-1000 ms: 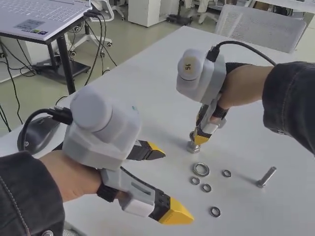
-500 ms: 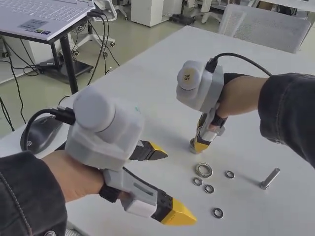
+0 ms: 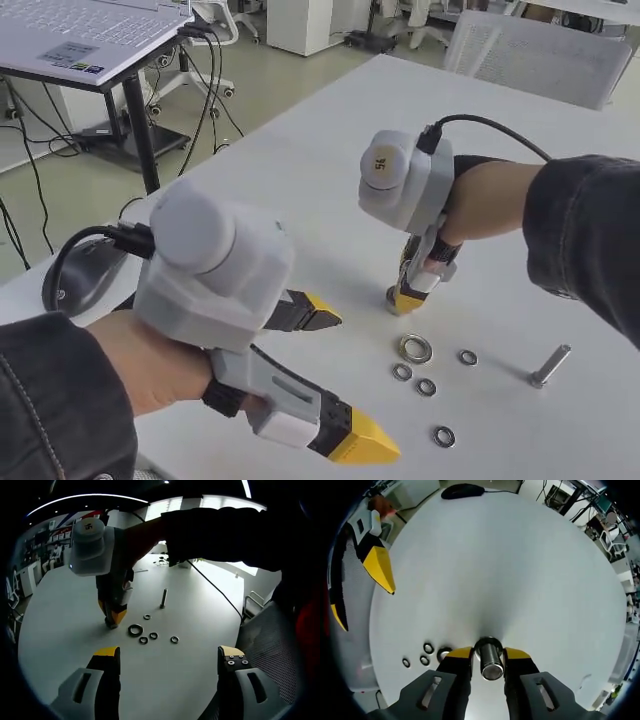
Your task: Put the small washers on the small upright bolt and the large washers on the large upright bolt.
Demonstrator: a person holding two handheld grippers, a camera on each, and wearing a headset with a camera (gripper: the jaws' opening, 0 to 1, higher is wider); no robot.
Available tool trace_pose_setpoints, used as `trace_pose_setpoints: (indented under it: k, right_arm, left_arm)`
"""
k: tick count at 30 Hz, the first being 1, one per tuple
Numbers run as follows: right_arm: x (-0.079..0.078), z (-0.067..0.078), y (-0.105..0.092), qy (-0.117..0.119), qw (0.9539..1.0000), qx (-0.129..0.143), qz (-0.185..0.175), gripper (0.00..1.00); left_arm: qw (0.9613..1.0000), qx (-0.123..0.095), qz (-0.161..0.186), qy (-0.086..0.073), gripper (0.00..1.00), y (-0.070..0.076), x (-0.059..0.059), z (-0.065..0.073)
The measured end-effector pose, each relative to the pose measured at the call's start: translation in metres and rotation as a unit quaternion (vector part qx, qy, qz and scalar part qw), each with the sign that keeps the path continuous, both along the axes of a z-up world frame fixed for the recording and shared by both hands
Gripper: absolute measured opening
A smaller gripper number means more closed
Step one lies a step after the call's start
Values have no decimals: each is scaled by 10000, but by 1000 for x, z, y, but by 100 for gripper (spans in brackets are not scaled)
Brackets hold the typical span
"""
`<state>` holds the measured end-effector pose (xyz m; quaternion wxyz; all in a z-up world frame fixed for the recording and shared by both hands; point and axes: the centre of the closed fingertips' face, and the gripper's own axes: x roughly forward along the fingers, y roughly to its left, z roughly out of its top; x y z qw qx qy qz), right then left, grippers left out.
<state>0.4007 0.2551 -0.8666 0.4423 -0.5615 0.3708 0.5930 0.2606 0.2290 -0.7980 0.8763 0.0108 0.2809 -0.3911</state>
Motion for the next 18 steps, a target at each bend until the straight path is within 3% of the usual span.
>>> trace_pose_setpoints:
  k: [18]
  right_arm:
    - [5,12,-10,-46,9998,136,-126,29]
  left_arm:
    - [10000,13,-16,-23,79,1,1,0]
